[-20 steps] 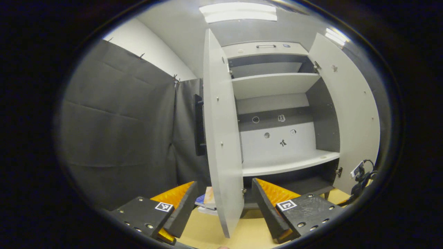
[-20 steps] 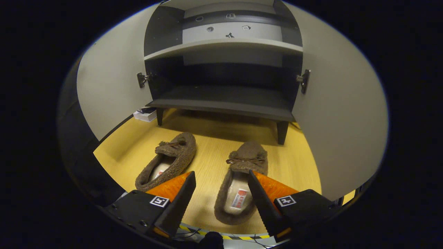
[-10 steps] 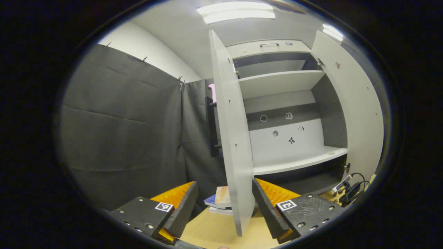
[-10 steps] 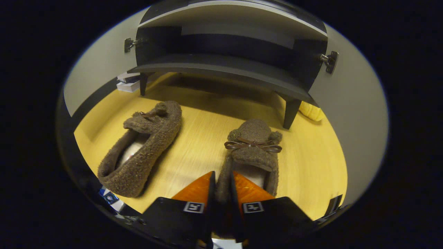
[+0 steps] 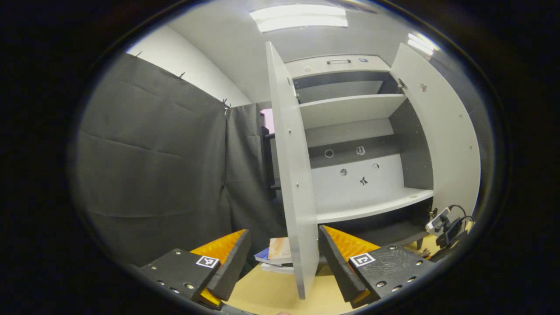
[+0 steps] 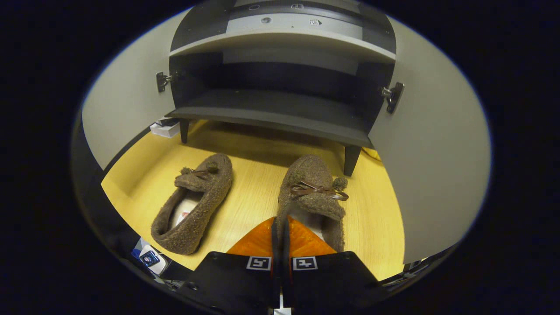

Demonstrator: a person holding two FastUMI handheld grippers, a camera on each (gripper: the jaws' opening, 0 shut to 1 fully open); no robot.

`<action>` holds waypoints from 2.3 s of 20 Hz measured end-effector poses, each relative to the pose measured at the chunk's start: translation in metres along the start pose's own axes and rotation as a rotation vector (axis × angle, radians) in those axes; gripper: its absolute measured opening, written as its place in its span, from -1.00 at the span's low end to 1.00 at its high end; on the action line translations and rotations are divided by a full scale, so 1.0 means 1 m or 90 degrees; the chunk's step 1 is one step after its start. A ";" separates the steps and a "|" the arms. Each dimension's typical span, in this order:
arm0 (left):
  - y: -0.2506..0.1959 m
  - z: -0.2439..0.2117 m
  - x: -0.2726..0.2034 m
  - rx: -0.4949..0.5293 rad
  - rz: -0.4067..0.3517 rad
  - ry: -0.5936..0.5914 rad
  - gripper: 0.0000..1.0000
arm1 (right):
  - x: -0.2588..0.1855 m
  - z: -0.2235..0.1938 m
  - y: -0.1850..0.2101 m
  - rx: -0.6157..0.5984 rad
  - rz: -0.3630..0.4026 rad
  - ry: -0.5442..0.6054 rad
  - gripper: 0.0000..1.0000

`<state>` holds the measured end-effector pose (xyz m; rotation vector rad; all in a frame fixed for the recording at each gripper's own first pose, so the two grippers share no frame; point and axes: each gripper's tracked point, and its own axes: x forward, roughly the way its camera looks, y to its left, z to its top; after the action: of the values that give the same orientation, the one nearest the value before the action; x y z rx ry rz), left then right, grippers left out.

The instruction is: Grab one shoe with the right hand and put it into the shoe cabinet, grab the other shoe with the left hand and put it into the shoe cabinet; then close the right door with the right hand and the left door with the left hand.

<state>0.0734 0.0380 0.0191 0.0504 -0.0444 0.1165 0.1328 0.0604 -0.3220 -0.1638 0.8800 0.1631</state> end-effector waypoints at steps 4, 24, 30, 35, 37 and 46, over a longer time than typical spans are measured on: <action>-0.001 0.002 0.001 -0.008 -0.011 -0.010 1.00 | -0.027 0.038 0.005 0.010 0.017 -0.047 -0.92; 0.031 -0.013 -0.004 -0.015 0.039 0.006 1.00 | -0.132 0.266 -0.012 -0.017 0.019 -0.311 -0.99; 0.049 -0.012 -0.011 0.002 0.068 0.014 1.00 | -0.113 0.331 -0.024 -0.019 -0.002 -0.354 -0.92; 0.061 -0.014 -0.019 0.013 0.093 0.023 0.99 | -0.077 0.374 -0.035 -0.029 -0.032 -0.352 -0.85; 0.064 -0.015 -0.021 0.014 0.101 0.028 0.99 | -0.056 0.384 -0.041 -0.022 -0.043 -0.334 -0.92; 0.063 -0.023 -0.024 0.023 0.100 0.047 1.00 | -0.036 0.408 -0.051 -0.014 -0.072 -0.355 -0.05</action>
<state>0.0428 0.0988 -0.0017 0.0781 0.0273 0.2765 0.4274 0.0929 -0.0341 -0.1760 0.3134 0.1043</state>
